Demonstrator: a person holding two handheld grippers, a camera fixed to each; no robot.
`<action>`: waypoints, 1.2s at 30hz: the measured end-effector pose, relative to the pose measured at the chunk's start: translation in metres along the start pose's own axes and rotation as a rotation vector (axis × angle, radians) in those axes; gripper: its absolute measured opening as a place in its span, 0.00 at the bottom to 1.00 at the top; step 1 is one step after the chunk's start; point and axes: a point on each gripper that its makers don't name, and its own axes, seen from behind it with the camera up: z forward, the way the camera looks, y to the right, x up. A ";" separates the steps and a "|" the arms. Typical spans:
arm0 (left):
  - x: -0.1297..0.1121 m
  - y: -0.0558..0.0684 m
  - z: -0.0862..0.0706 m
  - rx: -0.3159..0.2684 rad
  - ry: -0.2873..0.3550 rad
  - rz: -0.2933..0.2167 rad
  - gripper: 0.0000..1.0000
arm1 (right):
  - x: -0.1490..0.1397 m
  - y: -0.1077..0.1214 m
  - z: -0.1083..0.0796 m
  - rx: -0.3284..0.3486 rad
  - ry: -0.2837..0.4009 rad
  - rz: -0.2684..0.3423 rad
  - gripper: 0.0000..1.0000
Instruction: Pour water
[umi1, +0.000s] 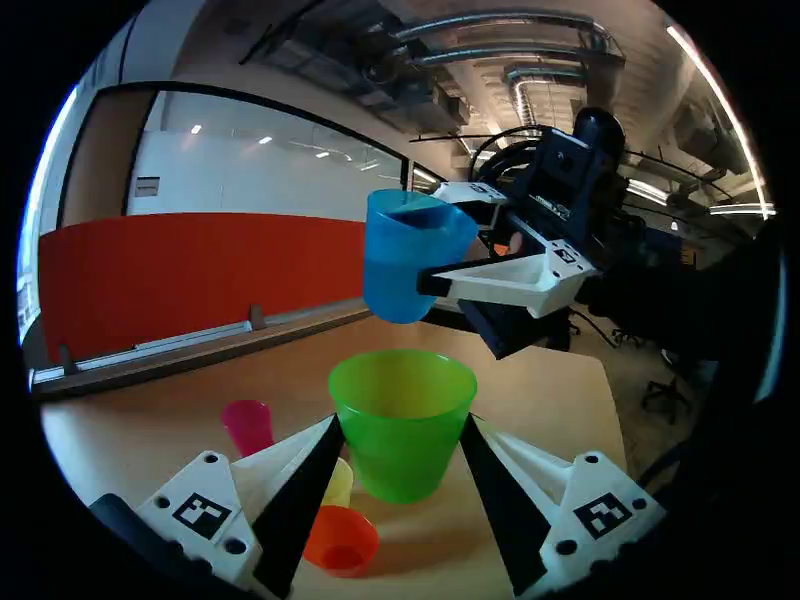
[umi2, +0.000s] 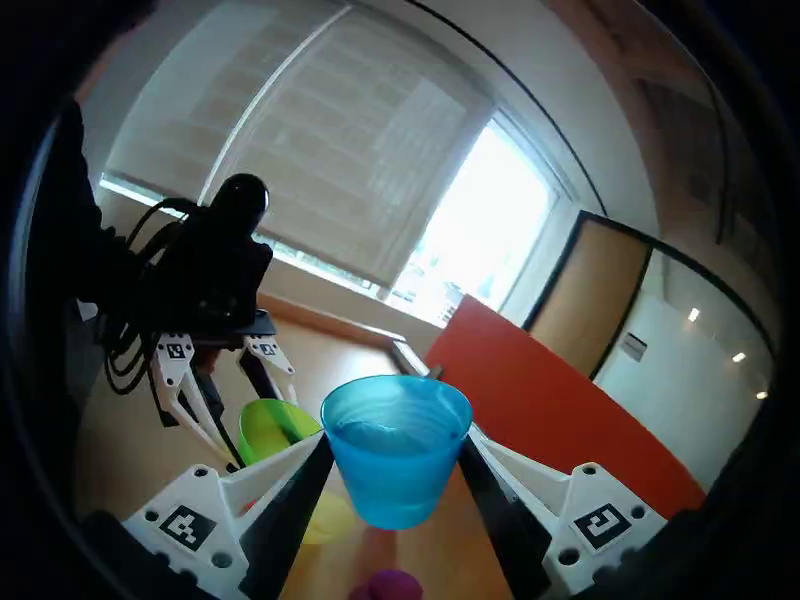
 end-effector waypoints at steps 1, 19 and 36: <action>0.001 0.000 0.000 0.000 0.002 0.001 0.82 | 0.001 0.001 0.000 -0.001 -0.001 -0.011 0.88; 0.005 0.008 0.004 -0.016 0.015 0.009 0.82 | 0.009 0.009 0.008 -0.002 -0.021 -0.187 0.88; 0.005 0.012 0.007 -0.029 0.018 0.010 0.82 | 0.011 0.014 0.014 -0.011 -0.046 -0.309 0.88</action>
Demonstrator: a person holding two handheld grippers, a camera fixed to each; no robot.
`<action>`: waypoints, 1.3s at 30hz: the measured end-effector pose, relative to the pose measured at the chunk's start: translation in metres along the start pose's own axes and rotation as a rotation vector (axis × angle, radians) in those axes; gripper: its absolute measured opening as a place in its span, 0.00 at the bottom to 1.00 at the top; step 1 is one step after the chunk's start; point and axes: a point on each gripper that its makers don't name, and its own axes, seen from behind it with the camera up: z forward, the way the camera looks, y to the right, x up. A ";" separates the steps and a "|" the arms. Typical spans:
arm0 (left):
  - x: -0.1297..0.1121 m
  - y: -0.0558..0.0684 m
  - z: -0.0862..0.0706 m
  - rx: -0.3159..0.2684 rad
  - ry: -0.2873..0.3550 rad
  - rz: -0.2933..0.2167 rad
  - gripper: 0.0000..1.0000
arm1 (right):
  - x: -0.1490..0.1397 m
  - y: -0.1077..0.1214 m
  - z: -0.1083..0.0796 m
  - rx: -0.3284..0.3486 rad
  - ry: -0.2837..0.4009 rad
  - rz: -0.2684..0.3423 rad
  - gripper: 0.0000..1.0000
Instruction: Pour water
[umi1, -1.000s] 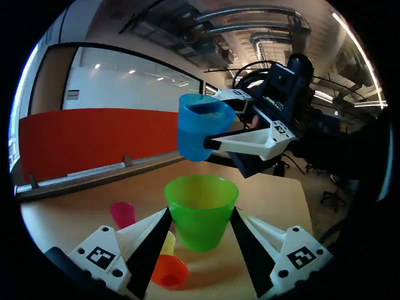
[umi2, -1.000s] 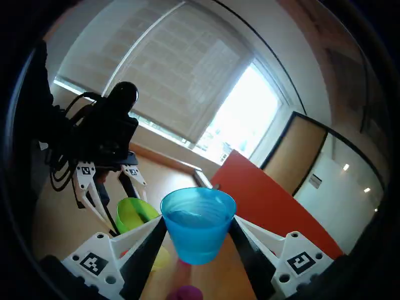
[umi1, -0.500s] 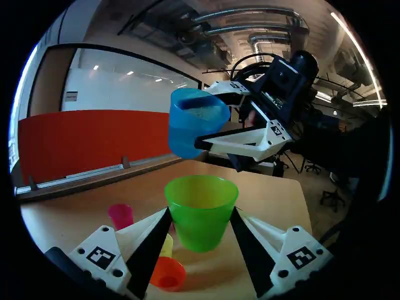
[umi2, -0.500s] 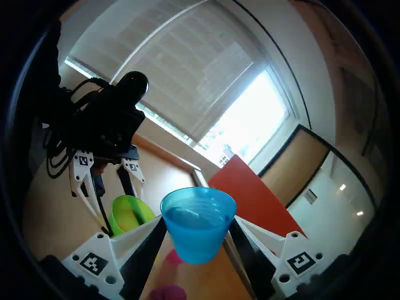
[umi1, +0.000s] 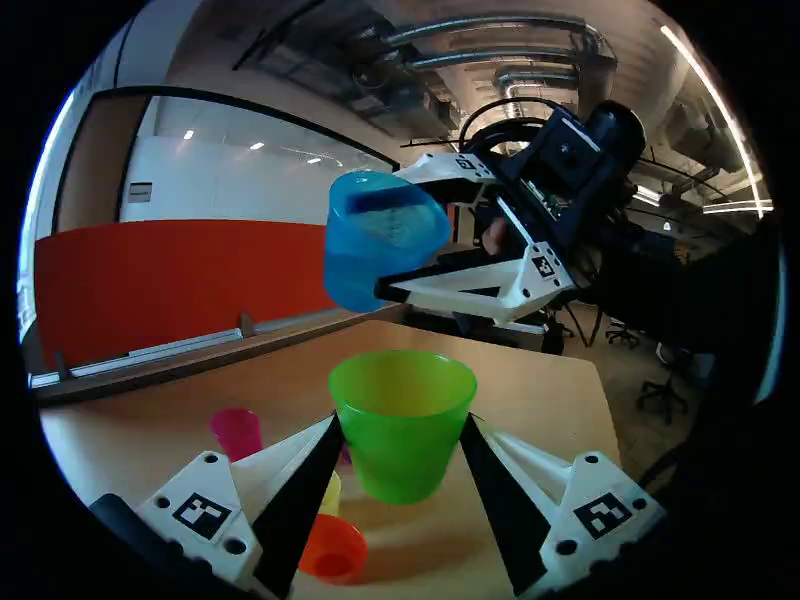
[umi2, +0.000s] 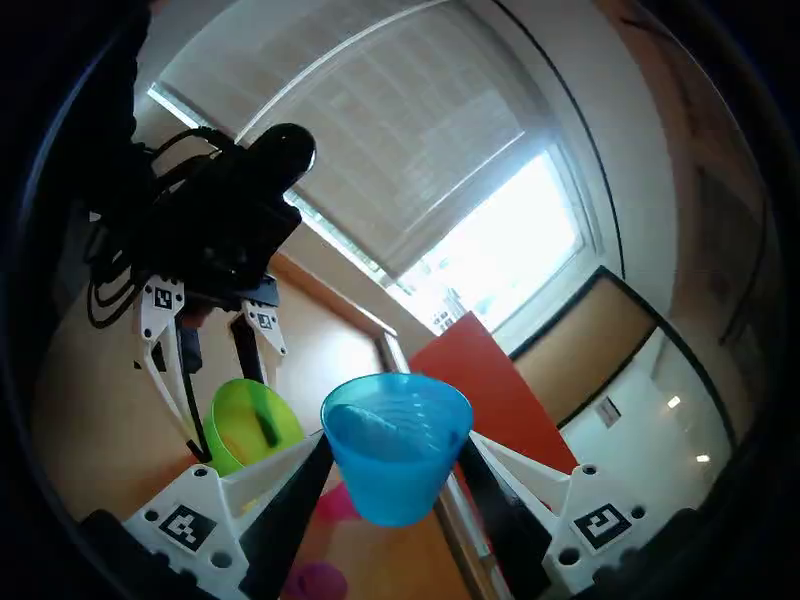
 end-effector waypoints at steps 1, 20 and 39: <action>0.000 0.000 0.000 0.000 0.000 0.001 0.82 | 0.000 0.001 0.000 0.000 -0.002 -0.008 0.88; 0.005 0.004 0.004 -0.009 0.006 0.013 0.82 | 0.001 0.011 -0.001 -0.021 -0.027 -0.136 0.88; 0.003 0.004 0.007 -0.009 0.002 0.029 0.82 | 0.002 0.012 0.000 -0.025 -0.041 -0.233 0.88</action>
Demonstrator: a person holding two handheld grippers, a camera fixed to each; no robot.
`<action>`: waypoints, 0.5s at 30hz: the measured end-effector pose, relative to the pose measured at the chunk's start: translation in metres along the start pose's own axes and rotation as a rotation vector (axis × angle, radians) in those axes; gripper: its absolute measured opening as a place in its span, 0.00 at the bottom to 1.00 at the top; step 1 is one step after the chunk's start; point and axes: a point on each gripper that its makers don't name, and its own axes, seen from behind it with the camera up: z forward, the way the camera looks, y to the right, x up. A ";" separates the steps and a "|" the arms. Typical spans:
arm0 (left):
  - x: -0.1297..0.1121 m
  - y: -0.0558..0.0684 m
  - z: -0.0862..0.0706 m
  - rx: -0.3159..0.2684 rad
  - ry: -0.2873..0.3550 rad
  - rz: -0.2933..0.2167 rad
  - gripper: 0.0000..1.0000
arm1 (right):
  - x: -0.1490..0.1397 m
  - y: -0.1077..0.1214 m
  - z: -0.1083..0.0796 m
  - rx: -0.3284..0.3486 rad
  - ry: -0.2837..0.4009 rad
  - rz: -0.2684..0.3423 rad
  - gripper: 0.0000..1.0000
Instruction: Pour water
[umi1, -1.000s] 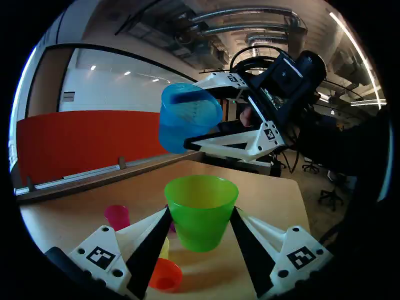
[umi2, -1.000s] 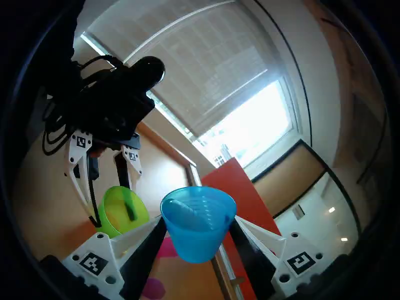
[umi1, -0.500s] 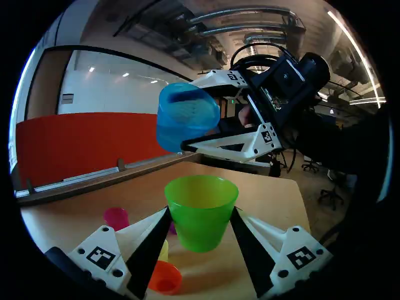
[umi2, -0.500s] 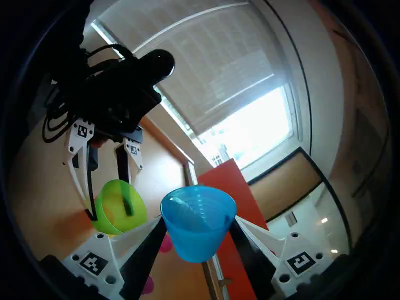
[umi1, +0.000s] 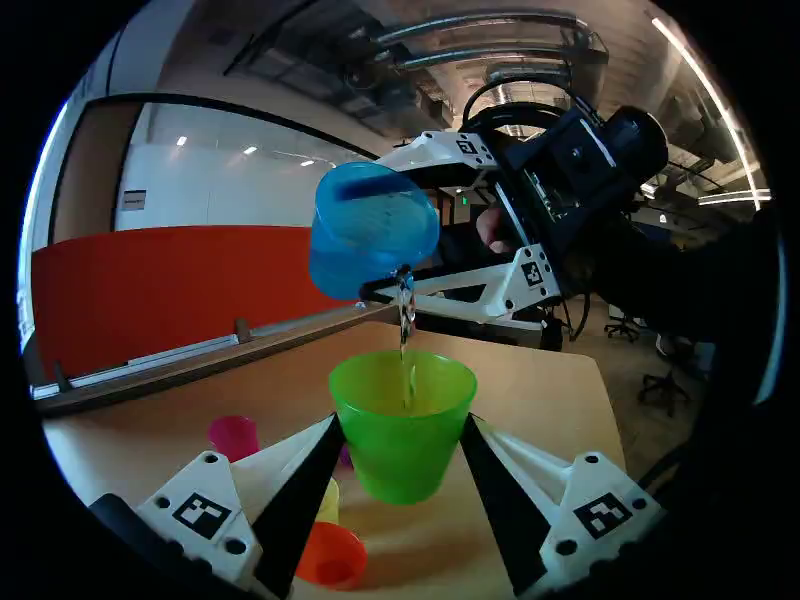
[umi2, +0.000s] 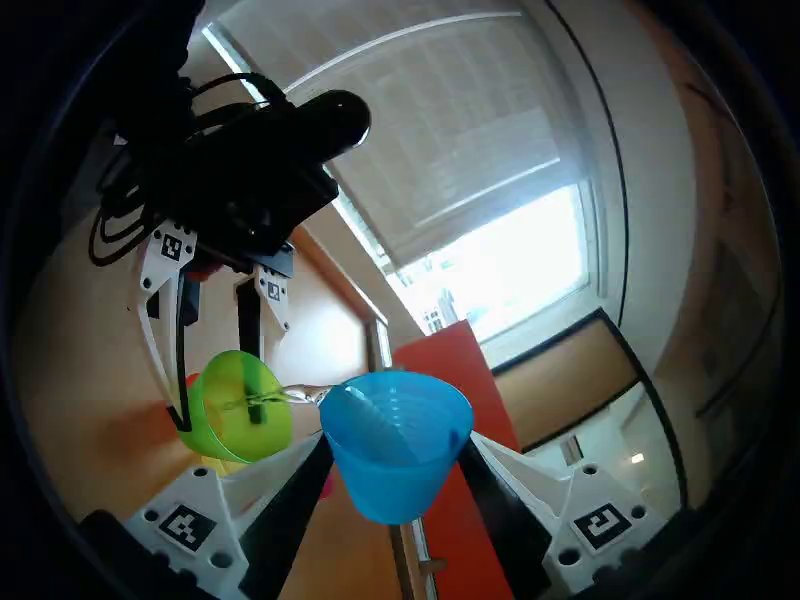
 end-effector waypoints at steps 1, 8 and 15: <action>0.000 0.000 0.000 0.001 0.001 0.001 0.81 | 0.000 0.000 0.000 0.000 0.000 -0.003 0.88; -0.002 -0.003 -0.001 0.007 0.000 0.001 0.82 | 0.000 0.002 0.001 -0.002 -0.002 -0.024 0.88; 0.000 -0.004 -0.001 0.009 0.004 0.002 0.82 | 0.000 0.004 0.003 -0.006 -0.007 -0.051 0.88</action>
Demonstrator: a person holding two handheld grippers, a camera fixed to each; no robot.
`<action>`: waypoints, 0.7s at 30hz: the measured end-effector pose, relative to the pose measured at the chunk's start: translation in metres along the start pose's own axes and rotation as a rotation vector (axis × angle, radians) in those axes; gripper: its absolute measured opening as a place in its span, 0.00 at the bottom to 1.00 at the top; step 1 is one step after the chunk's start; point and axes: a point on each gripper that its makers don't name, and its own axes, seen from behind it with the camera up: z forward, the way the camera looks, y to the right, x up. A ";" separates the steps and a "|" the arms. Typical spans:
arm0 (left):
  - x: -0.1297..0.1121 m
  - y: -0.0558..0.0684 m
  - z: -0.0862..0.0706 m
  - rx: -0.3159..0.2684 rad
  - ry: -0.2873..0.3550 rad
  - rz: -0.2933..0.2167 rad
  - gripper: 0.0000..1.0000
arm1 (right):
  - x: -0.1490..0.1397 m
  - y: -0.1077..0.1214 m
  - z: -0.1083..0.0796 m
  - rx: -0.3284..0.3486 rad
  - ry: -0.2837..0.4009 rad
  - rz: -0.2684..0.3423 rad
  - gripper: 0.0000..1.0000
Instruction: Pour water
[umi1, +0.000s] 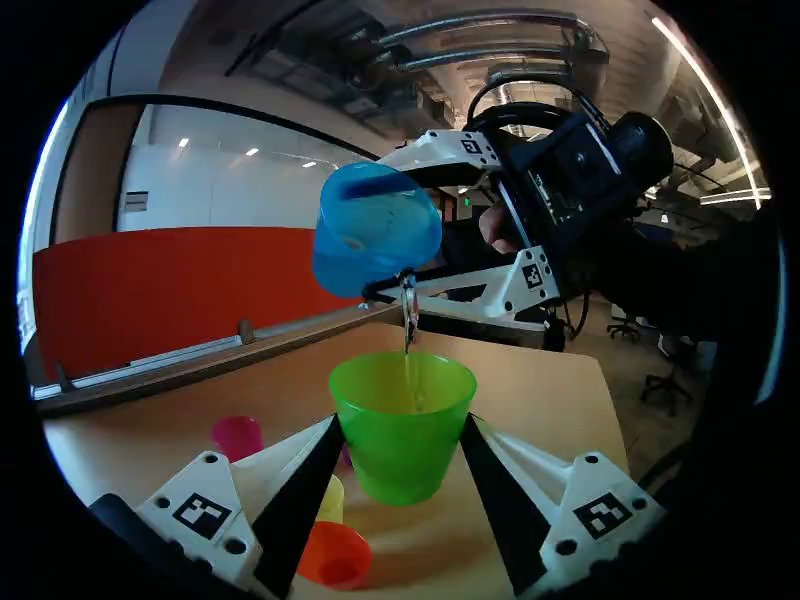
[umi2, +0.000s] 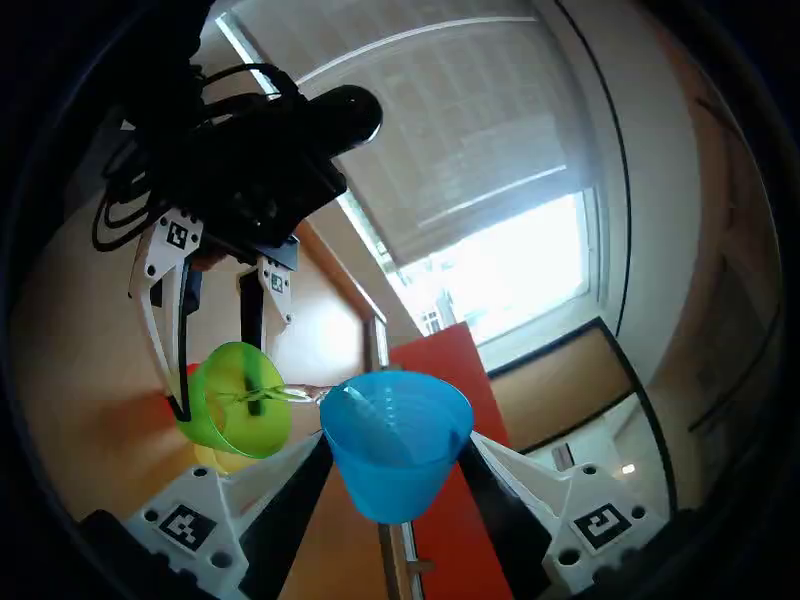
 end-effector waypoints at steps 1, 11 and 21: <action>0.000 0.000 0.000 0.001 0.000 0.000 0.81 | 0.000 0.001 0.000 -0.001 0.000 -0.004 0.88; 0.000 -0.001 0.000 0.003 0.003 0.001 0.82 | 0.000 0.006 0.002 -0.011 0.001 -0.031 0.88; 0.002 -0.002 0.000 0.006 0.004 0.003 0.81 | 0.001 0.011 0.002 -0.021 0.001 -0.056 0.88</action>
